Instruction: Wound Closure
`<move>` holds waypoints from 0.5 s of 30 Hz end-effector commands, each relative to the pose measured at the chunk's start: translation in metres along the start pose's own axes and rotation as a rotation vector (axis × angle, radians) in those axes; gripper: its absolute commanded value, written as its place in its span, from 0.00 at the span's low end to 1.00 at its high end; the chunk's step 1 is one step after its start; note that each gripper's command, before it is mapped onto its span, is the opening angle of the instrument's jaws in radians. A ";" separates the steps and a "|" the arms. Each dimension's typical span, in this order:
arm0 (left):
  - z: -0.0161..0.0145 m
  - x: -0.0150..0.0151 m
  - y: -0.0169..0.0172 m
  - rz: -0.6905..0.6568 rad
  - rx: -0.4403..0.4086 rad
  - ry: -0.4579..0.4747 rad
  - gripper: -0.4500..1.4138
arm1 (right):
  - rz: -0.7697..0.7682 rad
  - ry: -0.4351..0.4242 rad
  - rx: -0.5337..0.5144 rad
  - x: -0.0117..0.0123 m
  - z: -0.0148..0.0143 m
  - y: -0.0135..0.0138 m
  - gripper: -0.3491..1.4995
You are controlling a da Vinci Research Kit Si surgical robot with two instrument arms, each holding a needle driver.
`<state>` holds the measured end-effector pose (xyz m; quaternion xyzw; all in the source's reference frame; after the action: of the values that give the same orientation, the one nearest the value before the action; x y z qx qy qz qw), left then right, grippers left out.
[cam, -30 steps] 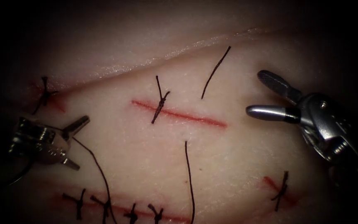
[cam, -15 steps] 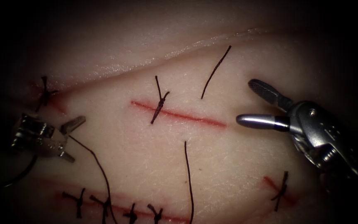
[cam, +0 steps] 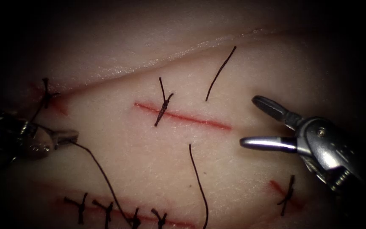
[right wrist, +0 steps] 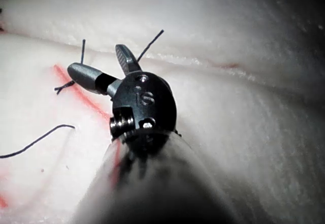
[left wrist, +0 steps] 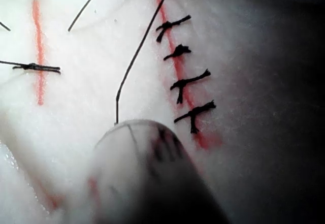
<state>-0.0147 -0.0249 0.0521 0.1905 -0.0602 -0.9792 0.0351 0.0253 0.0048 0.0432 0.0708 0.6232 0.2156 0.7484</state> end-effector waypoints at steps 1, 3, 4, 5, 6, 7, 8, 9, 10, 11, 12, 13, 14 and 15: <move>-0.0004 0.0005 0.0004 -0.016 0.019 0.019 0.00 | -0.001 -0.011 0.022 -0.0005 0.0024 -0.0007 0.67; -0.0017 0.0014 -0.0002 -0.037 0.048 0.038 0.00 | -0.004 -0.035 0.039 -0.0006 0.0040 -0.0012 0.67; -0.0022 0.0019 -0.0006 -0.042 0.065 0.051 0.00 | -0.004 -0.041 0.042 -0.0006 0.0045 -0.0013 0.66; -0.0030 0.0025 -0.0011 -0.044 0.086 0.066 0.00 | -0.005 -0.055 0.051 -0.0007 0.0054 -0.0014 0.66; -0.0034 0.0029 -0.0014 -0.047 0.100 0.074 0.00 | -0.006 -0.069 0.058 -0.0008 0.0064 -0.0014 0.64; -0.0039 0.0033 -0.0017 -0.049 0.113 0.084 0.00 | -0.006 -0.087 0.063 -0.0009 0.0071 -0.0014 0.64; -0.0043 0.0037 -0.0022 -0.059 0.127 0.097 0.00 | -0.012 -0.106 0.066 -0.0011 0.0077 -0.0013 0.62; -0.0046 0.0040 -0.0025 -0.065 0.137 0.110 0.00 | -0.019 -0.129 0.073 -0.0014 0.0085 -0.0012 0.58; -0.0048 0.0042 -0.0028 -0.070 0.142 0.122 0.00 | -0.020 -0.141 0.076 -0.0016 0.0091 -0.0012 0.55; -0.0049 0.0046 -0.0032 -0.077 0.153 0.133 0.00 | -0.022 -0.153 0.080 -0.0019 0.0096 -0.0011 0.50; -0.0050 0.0048 -0.0036 -0.080 0.156 0.145 0.00 | -0.026 -0.175 0.089 -0.0025 0.0101 -0.0010 0.36; -0.0049 0.0050 -0.0039 -0.082 0.154 0.154 0.00 | -0.035 -0.195 0.098 -0.0029 0.0105 -0.0010 0.22; -0.0047 0.0054 -0.0043 -0.098 0.154 0.162 0.00 | -0.046 -0.219 0.111 -0.0034 0.0109 -0.0011 0.08; -0.0045 0.0057 -0.0046 -0.124 0.151 0.164 0.00 | -0.050 -0.236 0.123 -0.0039 0.0113 -0.0012 0.00</move>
<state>-0.0187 -0.0203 0.0445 0.2780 -0.1172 -0.9523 -0.0465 0.0352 0.0040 0.0483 0.1294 0.5425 0.1397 0.8182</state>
